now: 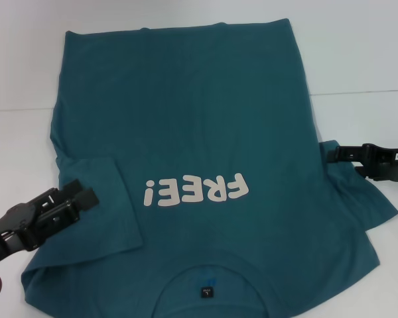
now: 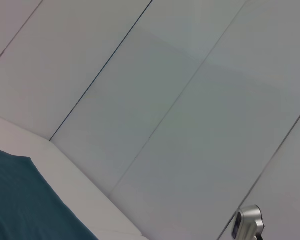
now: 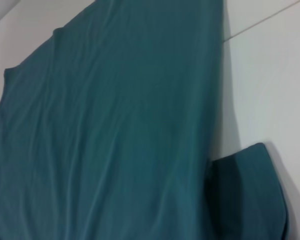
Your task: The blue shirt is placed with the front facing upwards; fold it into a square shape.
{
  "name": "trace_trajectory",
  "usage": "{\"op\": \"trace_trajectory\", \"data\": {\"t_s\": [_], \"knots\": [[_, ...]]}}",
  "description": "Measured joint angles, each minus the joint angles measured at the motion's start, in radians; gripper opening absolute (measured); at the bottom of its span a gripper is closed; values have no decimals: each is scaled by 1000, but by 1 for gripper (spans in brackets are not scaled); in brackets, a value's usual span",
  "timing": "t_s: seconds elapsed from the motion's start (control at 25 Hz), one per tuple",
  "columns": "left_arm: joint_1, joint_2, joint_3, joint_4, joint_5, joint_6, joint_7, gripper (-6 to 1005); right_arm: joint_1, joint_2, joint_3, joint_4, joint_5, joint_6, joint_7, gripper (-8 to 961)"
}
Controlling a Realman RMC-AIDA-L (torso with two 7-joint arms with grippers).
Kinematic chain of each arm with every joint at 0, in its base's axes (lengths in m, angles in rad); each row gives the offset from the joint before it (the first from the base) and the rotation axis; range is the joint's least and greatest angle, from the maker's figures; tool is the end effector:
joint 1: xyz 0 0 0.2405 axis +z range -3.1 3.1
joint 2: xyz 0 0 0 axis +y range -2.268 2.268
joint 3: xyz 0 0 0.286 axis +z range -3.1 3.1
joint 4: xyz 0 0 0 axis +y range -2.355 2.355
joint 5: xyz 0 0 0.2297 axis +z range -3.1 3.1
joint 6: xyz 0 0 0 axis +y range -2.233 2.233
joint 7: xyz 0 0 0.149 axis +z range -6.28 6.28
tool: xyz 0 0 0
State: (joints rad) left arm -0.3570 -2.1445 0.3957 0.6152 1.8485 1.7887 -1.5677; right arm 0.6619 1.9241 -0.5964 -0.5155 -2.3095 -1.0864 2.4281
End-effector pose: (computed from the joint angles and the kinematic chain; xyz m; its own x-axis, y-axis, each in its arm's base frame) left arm -0.3248 0.2924 0.0030 0.3184 0.4730 0.8215 0.7179 -0.6862 0.1169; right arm 0.3638 0.4356 0.0395 0.0658 -0.8194 -0.5695 -0.9907 0.0142 -0.1350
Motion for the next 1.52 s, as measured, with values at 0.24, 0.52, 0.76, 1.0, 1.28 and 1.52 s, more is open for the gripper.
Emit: {"op": "trace_trajectory", "data": {"t_s": [0.24, 0.52, 0.76, 1.0, 1.28, 1.52], "knots": [[0, 0, 0, 0, -1, 0, 0, 763, -4, -5, -8, 0, 6, -6, 0, 912], [1, 0, 0, 0, -12, 6, 0, 762, -4, -2, -10, 2, -11, -3, 0, 912], [2, -1, 0, 0, -12, 8, 0, 762, 0, 3, -19, 2, -13, 13, -5, 912], [5, -2, 0, 0, -12, 10, -1, 763, 6, 4, -25, 3, -13, 18, 6, 897], [10, -2, 0, 0, -20, 19, -2, 762, -3, -2, -24, -2, -11, 8, 15, 800], [11, 0, 0, 0, -26, 21, -2, 762, 0, -6, -25, 1, -13, 9, 22, 677]]}}
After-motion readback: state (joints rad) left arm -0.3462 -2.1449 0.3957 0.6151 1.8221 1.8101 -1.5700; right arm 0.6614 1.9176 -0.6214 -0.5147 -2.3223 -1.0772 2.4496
